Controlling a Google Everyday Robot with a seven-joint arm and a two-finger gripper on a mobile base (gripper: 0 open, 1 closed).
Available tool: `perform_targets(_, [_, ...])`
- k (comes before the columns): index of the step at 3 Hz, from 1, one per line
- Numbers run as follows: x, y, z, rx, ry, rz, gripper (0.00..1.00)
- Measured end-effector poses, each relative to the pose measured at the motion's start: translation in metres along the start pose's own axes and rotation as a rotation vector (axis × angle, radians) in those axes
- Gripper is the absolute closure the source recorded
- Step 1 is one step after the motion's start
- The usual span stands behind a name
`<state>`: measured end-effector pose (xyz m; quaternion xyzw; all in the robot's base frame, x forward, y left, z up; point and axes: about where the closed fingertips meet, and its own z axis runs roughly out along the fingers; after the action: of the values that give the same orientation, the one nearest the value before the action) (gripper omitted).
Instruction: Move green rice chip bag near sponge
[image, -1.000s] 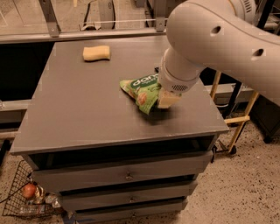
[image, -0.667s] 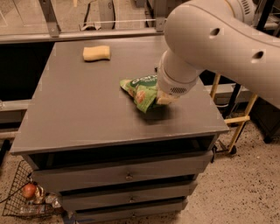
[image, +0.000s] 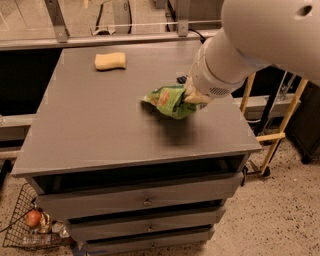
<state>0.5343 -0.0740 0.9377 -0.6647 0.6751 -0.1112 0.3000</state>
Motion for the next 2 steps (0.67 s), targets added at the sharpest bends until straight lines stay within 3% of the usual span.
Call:
perform_targets(1, [-0.0033, -0.0230, -0.0194, 0.078, -0.053, 0.045, 1.00])
perform_targets(2, [-0.0033, -0.0230, -0.0195, 0.078, -0.053, 0.045, 1.00])
